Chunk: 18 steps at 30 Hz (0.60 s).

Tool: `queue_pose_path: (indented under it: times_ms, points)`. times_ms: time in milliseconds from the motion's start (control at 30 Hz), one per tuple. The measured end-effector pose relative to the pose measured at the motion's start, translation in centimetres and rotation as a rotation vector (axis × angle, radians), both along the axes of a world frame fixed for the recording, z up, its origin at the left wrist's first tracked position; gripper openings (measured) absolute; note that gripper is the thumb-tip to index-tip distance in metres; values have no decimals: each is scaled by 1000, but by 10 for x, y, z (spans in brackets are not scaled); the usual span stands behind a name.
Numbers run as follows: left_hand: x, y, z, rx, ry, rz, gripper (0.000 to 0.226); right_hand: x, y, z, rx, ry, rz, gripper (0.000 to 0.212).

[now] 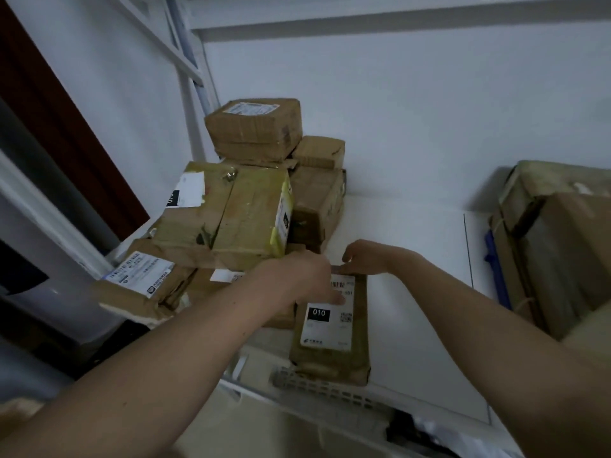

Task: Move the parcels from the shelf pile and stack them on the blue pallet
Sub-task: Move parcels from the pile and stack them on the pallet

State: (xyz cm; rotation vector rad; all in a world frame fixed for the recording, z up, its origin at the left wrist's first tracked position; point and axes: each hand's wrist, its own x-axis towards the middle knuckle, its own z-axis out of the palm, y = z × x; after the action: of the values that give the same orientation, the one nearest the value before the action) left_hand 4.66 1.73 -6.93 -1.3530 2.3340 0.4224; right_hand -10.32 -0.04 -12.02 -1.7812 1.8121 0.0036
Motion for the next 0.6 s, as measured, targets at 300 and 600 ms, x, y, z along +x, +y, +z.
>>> queue_pose_path:
  times_ms: [300, 600]
  points:
    - [32, 20, -18, 112, 99, 108, 46, 13, 20, -1, -2, -26, -99, 39]
    - [53, 51, -51, 455, 245, 397, 105, 19, 38, -12, -56, -53, -193, 36]
